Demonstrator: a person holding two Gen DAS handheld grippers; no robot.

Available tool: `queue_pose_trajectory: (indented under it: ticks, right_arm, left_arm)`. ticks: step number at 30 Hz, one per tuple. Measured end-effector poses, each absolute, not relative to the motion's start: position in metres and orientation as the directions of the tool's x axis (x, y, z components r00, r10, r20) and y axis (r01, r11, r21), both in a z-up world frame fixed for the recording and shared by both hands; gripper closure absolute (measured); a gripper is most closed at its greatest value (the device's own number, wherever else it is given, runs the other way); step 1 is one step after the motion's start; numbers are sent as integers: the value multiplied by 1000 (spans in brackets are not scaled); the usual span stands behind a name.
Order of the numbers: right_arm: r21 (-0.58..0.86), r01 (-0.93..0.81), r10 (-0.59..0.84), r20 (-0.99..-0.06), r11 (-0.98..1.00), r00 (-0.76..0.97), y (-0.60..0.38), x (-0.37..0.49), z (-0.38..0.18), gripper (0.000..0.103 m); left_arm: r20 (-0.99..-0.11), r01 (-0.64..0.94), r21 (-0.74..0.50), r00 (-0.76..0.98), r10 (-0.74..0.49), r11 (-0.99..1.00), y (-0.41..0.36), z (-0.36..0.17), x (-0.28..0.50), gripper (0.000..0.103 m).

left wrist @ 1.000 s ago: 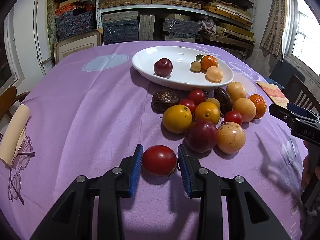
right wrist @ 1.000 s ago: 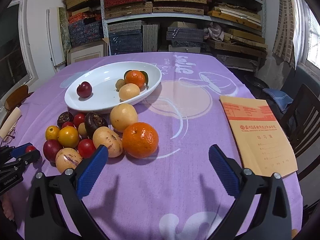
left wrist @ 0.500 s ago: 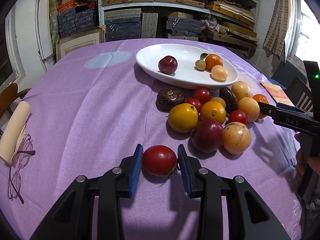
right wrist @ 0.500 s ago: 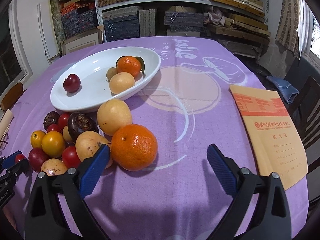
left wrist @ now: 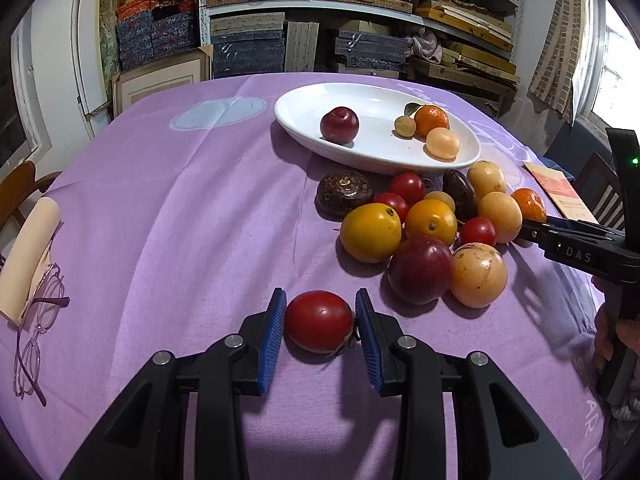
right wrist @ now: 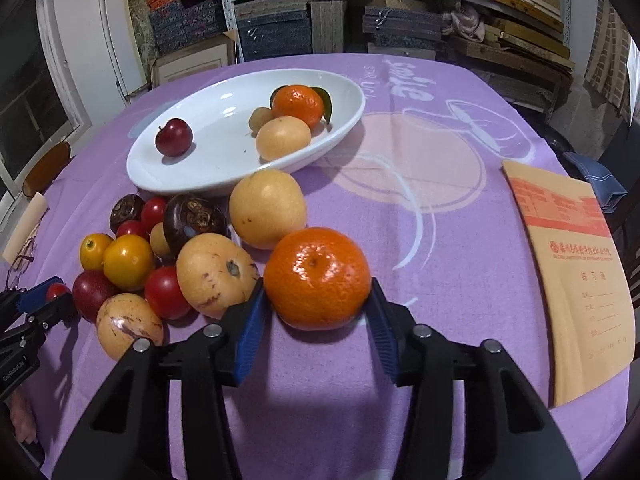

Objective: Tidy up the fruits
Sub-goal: 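Grasp a mandarin orange with the right tool while the left tool holds the tomato, then lower tomato and mandarin onto the white plate and open both tools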

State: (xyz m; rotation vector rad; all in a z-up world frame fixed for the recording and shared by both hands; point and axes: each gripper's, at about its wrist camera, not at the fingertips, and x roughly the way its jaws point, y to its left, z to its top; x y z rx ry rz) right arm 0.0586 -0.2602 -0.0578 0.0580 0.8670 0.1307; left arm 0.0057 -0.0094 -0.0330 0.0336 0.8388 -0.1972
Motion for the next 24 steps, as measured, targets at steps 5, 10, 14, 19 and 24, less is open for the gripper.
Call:
queue_pose_trajectory:
  ticks: [5,10,14,19,24]
  right_arm:
    - [123,-89,151,-749,988,645,-264,55,-57,56]
    - [120,-82,144,-733,989,665,-267,50,-52,56]
    - [122,-80,144,-729,989,669,-268,50,-50,56]
    - [139,-73,151,-718,988,680,-270,48,-46,56]
    - [159,-73,164,-694,985,701,-273,43,-37,56]
  left_arm:
    - [-741,187,-48,651,-161,981,-9,-33,6,67]
    - [-742,186,-51,650,-162,981,-9,-33,6,67]
    - [-742,184,-52,651,-161,982,-8,-33,6,67]
    - [-738,181,-57,655,-163,982,-6,-31,7,67]
    - [-738,172,-77,653,-173,982,-4,-24,15,67]
